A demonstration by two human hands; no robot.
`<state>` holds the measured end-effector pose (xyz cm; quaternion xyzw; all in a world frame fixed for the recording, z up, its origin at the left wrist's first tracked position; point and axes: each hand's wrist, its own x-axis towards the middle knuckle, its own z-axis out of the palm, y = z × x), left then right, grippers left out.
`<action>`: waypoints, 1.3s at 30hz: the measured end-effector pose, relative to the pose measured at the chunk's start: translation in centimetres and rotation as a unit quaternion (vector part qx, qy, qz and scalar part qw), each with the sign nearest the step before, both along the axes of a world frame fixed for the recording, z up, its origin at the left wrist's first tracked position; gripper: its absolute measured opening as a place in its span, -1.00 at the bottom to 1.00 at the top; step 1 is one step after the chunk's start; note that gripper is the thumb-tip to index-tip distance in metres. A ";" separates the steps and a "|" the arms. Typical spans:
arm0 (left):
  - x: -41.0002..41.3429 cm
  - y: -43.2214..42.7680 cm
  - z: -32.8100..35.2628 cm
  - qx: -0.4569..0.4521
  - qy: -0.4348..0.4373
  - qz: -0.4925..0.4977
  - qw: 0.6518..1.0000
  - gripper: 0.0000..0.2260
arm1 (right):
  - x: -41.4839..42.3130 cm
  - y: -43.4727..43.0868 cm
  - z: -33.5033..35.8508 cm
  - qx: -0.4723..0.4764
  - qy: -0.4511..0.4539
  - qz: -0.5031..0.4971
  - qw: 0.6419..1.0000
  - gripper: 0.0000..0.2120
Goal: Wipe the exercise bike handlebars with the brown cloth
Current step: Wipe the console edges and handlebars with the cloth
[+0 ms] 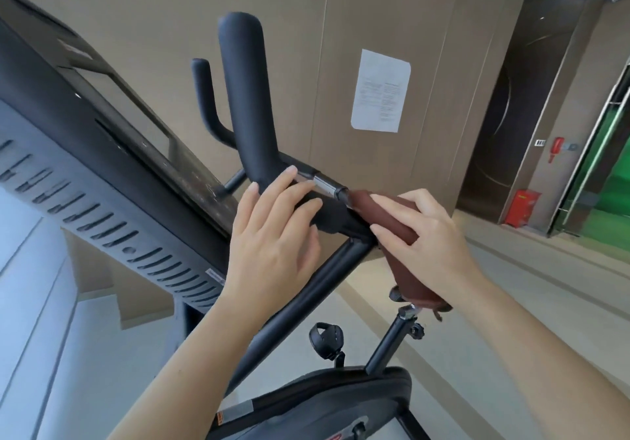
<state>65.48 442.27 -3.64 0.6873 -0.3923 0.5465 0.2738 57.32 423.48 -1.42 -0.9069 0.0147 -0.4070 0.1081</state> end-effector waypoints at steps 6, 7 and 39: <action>-0.7 -1.9 0.2 0.040 0.011 0.042 0.998 -0.81 | 0.5 -3.1 1.8 0.119 0.023 0.132 0.984 -0.68; -0.7 -2.2 0.3 0.045 0.012 0.050 0.998 -0.83 | 0.7 -3.7 2.3 0.152 0.009 0.146 0.978 -0.68; -1.8 -7.4 -0.1 -0.107 0.082 0.160 0.978 -0.87 | 2.5 -11.6 1.4 0.164 0.052 0.294 0.940 -0.71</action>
